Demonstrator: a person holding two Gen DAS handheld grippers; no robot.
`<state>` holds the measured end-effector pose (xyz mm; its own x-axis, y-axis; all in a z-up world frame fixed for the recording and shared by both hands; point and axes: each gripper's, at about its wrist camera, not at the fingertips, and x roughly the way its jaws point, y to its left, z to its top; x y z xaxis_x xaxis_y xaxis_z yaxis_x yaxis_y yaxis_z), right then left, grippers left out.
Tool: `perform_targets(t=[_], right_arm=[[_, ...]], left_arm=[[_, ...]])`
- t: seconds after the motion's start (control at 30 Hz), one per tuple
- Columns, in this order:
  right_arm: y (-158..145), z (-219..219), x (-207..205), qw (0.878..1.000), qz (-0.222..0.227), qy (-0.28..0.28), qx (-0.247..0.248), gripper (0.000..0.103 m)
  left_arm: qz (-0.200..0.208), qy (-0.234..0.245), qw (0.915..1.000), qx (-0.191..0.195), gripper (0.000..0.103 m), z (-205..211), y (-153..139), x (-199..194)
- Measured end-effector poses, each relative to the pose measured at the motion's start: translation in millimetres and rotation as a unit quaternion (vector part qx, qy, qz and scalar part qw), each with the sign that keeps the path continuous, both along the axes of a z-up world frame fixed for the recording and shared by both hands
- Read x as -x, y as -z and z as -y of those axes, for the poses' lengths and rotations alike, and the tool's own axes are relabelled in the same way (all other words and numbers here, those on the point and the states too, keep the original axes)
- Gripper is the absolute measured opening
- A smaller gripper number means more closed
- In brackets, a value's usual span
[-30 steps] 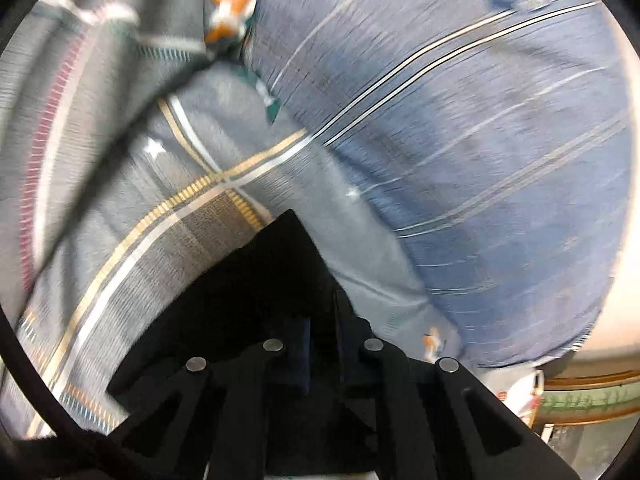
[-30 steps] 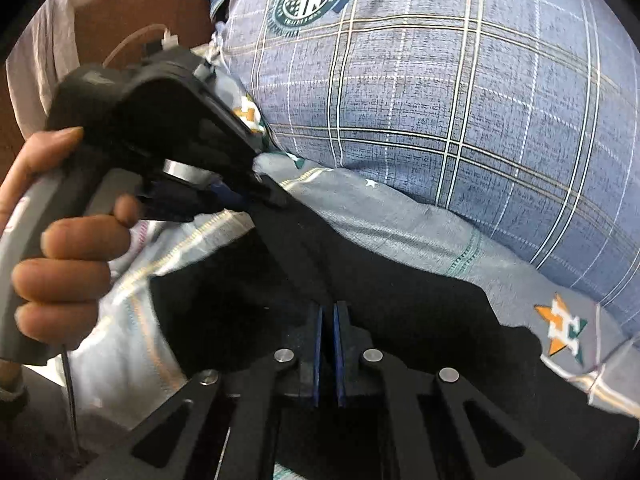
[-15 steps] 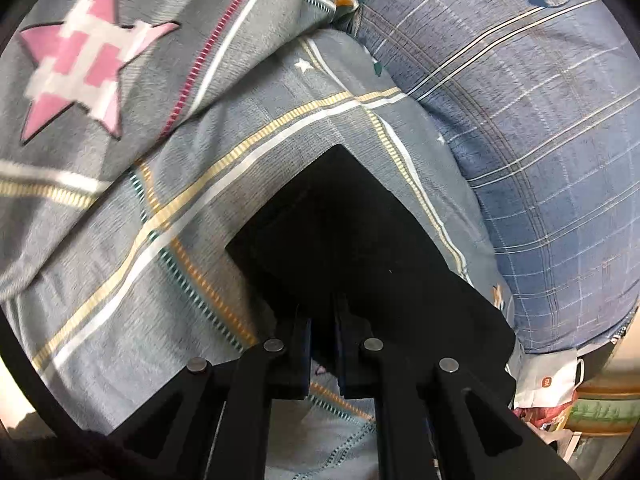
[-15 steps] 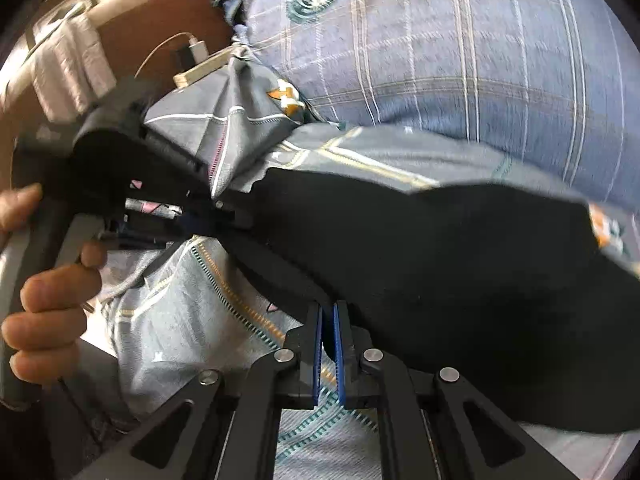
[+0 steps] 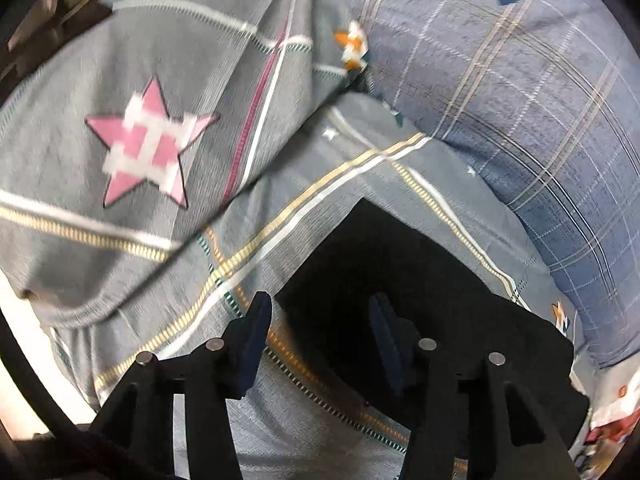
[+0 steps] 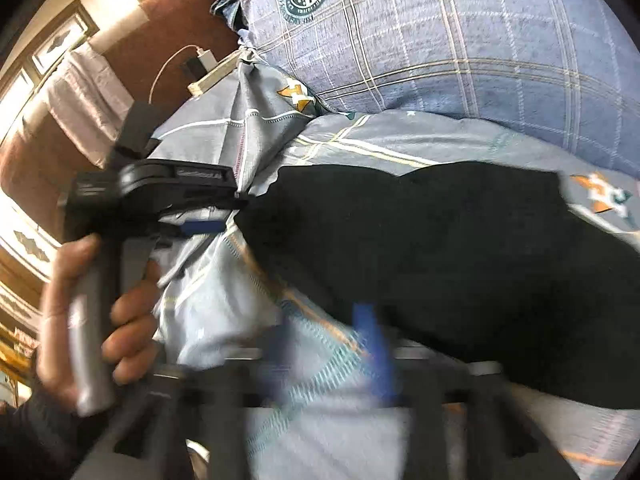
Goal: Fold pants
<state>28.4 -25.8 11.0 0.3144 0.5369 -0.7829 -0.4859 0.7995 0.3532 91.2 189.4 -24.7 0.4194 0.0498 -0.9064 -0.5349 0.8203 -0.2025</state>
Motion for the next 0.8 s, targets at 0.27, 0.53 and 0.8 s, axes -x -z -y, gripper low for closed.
perform_targets(t=[0.27, 0.53, 0.8], right_arm=[[-61.1, 127.3, 2.0, 0.989, 0.053, 0.130, -0.044, 0.082], [-50.2, 283.4, -17.7, 0.927, 0.008, 0.361, -0.102, 0.068], [-66.8, 374.5, -0.3, 0.898, 0.018, 0.421, -0.127, 0.051]], left_arm=[[0.164, 0.138, 0.9717, -0.100, 0.079, 77.6, -56.0, 18.6], [0.205, 0.284, 0.9332, -0.082, 0.079, 169.4, -39.0, 34.2], [0.180, 0.452, 0.8662, -0.116, 0.079, 330.4, -35.2, 54.9]])
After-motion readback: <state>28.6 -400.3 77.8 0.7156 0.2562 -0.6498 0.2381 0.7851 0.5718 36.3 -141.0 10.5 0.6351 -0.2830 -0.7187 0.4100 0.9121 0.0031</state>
